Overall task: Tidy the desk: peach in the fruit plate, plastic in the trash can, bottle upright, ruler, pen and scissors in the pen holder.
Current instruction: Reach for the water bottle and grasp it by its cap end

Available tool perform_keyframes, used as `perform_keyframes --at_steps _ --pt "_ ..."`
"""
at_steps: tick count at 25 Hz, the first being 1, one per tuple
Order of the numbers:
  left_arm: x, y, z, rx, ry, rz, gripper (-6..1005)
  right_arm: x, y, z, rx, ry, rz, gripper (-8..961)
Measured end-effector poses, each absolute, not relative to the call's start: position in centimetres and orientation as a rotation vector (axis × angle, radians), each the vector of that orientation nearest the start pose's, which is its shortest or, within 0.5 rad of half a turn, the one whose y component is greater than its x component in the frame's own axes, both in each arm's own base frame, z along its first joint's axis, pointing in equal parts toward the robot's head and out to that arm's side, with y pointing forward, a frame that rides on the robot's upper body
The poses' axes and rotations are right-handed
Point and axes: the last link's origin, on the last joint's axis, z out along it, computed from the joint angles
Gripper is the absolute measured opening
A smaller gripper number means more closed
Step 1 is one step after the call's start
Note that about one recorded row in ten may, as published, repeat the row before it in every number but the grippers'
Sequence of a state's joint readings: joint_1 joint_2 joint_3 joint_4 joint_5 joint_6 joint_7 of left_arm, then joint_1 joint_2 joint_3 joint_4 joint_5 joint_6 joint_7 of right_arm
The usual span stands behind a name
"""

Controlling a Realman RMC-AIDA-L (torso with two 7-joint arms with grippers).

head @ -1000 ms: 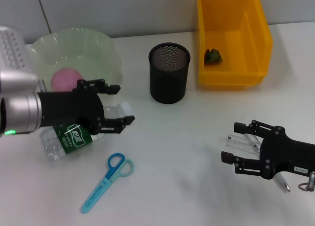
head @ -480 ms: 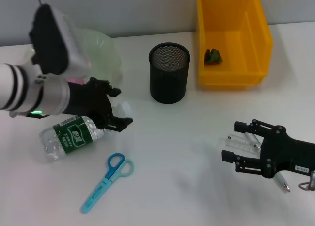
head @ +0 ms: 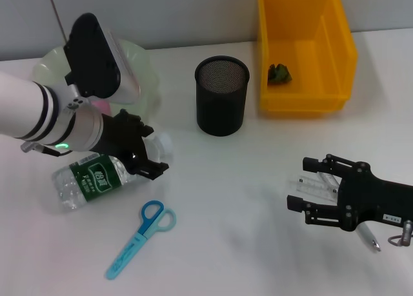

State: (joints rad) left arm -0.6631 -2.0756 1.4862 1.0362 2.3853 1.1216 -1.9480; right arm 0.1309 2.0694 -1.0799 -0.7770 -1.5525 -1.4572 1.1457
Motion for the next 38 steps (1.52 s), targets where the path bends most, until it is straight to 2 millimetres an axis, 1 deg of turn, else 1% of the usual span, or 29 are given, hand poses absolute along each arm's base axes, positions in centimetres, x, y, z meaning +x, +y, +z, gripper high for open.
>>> perform_keyframes --at_steps 3,8,20,38 --pt "-18.3 38.9 -5.7 -2.788 -0.187 0.359 801 31.1 25.2 -0.3 -2.548 0.528 0.738 843" --pt "-18.6 39.2 -5.6 -2.771 -0.192 0.378 801 31.1 25.1 -0.4 -2.549 0.540 0.742 843" --pt "-19.1 39.5 -5.8 -2.769 -0.211 0.398 801 30.8 25.8 -0.8 -2.565 0.547 0.755 843" --pt "-19.4 39.9 -6.5 -2.764 -0.171 0.416 800 30.7 26.2 -1.0 -2.573 0.557 0.758 842"
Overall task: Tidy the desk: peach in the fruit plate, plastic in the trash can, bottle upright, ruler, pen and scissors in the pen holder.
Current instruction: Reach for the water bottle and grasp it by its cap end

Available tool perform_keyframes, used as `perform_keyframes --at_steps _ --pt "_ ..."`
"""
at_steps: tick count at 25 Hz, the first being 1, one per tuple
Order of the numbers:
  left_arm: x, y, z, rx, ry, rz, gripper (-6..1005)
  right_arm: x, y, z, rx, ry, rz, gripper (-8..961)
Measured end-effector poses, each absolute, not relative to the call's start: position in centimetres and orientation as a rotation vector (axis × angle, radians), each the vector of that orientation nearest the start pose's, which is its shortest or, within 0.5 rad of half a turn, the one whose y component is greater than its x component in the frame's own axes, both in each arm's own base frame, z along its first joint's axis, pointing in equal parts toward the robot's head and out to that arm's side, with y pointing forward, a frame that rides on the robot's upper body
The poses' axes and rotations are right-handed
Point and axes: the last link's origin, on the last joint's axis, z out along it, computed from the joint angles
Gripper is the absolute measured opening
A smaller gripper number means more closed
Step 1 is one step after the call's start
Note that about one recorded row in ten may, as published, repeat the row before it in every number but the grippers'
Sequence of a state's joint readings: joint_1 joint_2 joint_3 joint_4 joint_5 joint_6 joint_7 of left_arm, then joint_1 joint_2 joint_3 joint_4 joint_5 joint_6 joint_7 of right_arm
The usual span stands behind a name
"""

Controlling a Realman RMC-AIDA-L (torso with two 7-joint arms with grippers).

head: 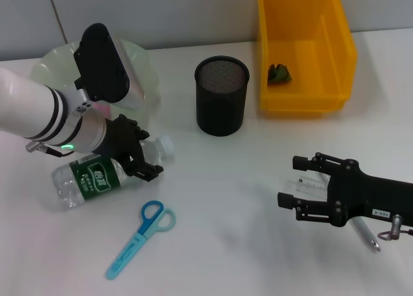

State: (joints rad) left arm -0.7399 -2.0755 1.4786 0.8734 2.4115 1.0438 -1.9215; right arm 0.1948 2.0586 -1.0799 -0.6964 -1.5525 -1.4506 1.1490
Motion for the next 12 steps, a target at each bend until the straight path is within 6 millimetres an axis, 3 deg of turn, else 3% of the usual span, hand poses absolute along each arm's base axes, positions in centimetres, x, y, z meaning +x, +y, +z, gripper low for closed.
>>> perform_keyframes --at_steps 12 --pt "-19.23 40.05 -6.50 -2.761 -0.159 0.411 607 30.71 26.36 -1.09 -2.572 0.559 0.756 842"
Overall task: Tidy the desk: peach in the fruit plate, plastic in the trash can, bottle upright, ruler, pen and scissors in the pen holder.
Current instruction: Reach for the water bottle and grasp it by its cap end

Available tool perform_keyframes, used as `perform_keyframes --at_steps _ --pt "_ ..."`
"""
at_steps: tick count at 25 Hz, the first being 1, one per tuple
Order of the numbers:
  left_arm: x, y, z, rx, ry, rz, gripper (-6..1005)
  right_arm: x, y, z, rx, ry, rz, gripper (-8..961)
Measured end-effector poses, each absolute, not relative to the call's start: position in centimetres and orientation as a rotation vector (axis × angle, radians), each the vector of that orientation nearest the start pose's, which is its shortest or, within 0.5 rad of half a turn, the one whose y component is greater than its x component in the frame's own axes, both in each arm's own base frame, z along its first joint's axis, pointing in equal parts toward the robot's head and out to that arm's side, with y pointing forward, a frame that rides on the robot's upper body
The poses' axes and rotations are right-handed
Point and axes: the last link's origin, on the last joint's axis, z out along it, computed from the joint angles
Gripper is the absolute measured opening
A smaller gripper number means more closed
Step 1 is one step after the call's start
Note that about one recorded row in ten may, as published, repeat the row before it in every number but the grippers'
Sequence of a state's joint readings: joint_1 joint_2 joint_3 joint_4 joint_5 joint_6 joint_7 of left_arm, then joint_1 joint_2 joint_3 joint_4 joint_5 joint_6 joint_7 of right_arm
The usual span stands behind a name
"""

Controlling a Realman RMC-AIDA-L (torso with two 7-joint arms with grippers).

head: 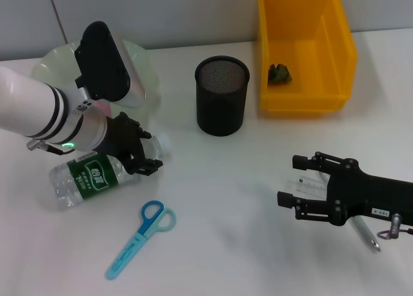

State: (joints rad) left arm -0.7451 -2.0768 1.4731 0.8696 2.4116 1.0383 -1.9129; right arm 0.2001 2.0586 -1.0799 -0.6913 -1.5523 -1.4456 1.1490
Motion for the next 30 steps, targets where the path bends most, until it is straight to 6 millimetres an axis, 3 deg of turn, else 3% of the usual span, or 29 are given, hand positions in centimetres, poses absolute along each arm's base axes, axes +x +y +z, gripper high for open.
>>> perform_keyframes --at_steps 18,21,30 --pt "-18.4 39.6 -6.6 -2.799 -0.172 0.365 592 30.6 26.4 -1.3 -2.578 0.569 0.764 842" --pt "-17.3 39.3 -6.1 -2.822 -0.165 0.300 591 30.6 26.4 -1.3 -2.579 0.569 0.765 842" --pt "-16.7 39.1 -5.3 -2.815 -0.151 0.236 579 30.5 26.6 -1.3 -2.582 0.573 0.772 842"
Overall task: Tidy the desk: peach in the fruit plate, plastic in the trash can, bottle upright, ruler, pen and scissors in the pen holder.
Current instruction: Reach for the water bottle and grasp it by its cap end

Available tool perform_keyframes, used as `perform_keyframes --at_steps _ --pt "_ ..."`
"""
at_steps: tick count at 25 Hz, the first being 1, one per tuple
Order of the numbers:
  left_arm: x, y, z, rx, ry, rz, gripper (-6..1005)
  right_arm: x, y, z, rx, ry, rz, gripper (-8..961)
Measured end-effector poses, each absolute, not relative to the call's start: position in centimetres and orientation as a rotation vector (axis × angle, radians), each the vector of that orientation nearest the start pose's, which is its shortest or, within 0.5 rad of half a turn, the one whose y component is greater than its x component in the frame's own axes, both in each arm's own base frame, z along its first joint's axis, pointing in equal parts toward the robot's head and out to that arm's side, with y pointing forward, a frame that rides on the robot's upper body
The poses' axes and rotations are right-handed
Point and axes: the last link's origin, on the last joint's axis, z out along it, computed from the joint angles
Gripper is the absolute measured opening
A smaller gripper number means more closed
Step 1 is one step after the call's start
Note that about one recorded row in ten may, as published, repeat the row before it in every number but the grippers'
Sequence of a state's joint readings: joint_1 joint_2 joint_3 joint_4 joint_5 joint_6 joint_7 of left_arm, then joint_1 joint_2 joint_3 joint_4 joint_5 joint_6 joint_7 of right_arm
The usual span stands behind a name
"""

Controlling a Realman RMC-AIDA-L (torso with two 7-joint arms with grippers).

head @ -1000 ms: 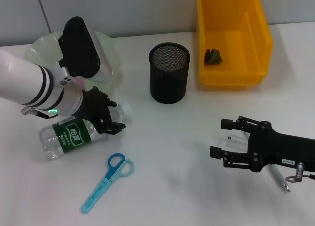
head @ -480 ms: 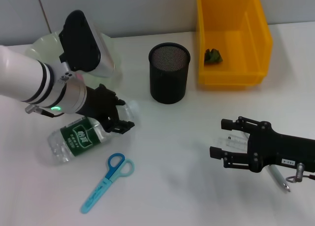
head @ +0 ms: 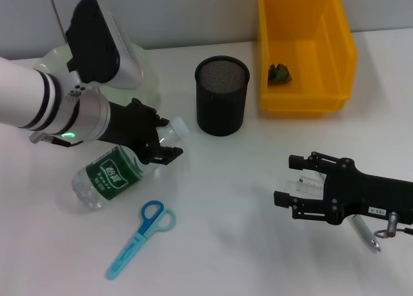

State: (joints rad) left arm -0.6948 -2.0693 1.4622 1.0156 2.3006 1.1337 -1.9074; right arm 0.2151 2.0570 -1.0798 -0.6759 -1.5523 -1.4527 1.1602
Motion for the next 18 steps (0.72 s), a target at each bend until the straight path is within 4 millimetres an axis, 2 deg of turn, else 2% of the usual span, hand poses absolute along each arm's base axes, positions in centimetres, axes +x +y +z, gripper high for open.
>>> perform_keyframes --at_steps 6,11,13,18 --pt "-16.5 38.9 -3.8 -2.795 -0.174 0.124 573 30.3 26.7 -1.2 -2.586 0.567 0.775 843" --pt "-16.5 39.0 -3.7 -2.793 -0.181 0.115 569 30.3 26.7 -1.2 -2.586 0.567 0.775 843" --pt "-16.7 38.9 -2.9 -2.770 -0.198 0.058 567 30.2 26.8 -1.2 -2.587 0.566 0.777 843" --pt "-16.9 38.7 -2.4 -2.763 -0.202 0.001 534 30.2 26.8 -1.3 -2.587 0.567 0.779 843"
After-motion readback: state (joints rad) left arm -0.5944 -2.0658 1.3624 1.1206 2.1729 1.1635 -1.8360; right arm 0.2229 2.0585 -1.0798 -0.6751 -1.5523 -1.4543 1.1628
